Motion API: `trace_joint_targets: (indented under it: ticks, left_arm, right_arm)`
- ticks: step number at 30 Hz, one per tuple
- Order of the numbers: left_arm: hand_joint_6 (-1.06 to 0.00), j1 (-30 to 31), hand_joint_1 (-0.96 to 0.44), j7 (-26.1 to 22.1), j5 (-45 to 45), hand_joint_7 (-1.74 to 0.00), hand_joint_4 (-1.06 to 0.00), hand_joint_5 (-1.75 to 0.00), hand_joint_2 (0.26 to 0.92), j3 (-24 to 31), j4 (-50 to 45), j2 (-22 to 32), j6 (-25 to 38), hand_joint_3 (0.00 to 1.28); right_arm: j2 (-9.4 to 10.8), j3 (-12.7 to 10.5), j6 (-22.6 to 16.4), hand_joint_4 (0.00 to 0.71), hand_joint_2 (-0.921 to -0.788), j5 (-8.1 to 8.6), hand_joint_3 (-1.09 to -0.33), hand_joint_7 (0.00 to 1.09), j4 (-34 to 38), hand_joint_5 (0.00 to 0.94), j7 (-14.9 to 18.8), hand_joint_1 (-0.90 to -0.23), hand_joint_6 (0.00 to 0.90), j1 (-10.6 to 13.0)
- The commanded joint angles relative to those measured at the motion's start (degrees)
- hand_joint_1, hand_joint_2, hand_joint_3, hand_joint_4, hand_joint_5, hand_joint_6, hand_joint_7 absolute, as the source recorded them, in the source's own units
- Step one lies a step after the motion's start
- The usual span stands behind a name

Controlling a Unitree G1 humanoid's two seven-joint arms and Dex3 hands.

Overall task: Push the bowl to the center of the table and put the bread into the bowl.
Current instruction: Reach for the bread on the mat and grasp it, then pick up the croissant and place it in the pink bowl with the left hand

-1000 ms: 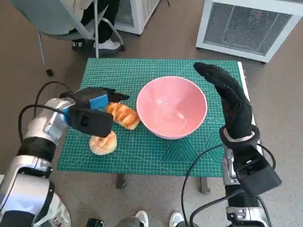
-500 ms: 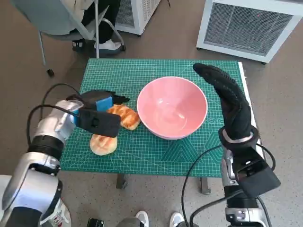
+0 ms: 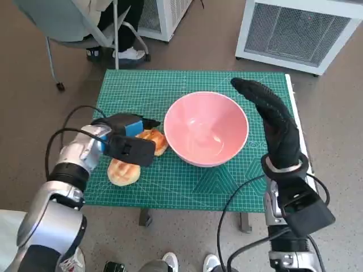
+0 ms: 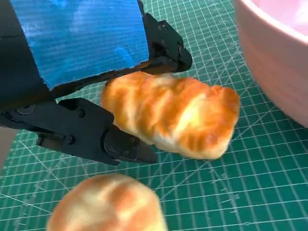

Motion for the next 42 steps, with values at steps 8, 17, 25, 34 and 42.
trace_joint_targets:
  ticks: [8, 17, 25, 34, 42]
  left_arm:
    - [-0.55, 0.43, -0.1, 6.31, 0.29, -1.01, -0.65, -0.82, 0.918, -0.18, 1.49, -0.52, 0.32, 0.14]
    - [-0.6, 0.02, 0.0, 7.69, -1.22, -1.14, -0.65, -1.24, 0.92, 1.54, 1.99, 1.85, -0.81, 0.1]
    - [-0.63, -2.47, 0.0, 6.71, -3.62, -1.11, -0.63, -1.28, 0.92, 4.98, 0.71, 6.23, -1.94, 0.1]
    - [-0.63, -5.46, 0.0, 8.37, -6.56, -1.09, -0.63, -1.3, 0.92, 9.57, -3.3, 10.48, -2.85, 0.1]
    - [-0.63, -5.8, 0.0, 10.84, -9.22, -1.1, -0.64, -1.27, 0.92, 13.83, -12.12, 11.03, -2.9, 0.09]
  right_arm:
    - [0.19, 0.19, 1.72, 0.307, -0.921, -0.03, -0.897, 0.77, -1.04, 0.077, 0.09, -0.574, -0.001, 2.08]
    - [0.35, 0.27, 2.24, 0.304, -0.921, 0.4, -0.899, 0.77, -1.47, 0.088, 0.32, -0.572, -0.001, 2.47]
    - [0.52, 0.35, 2.32, 0.297, -0.921, 0.23, -0.898, 0.76, -1.64, 0.097, 0.23, -0.571, -0.001, 2.63]
    - [0.56, 0.25, 2.48, 0.29, -0.921, 0.04, -0.9, 0.76, -1.53, 0.109, 0.02, -0.57, -0.001, 2.45]
    - [0.71, 0.2, 2.48, 0.28, -0.921, 0.26, -0.899, 0.76, -1.06, 0.126, 0.18, -0.577, -0.001, 2.1]
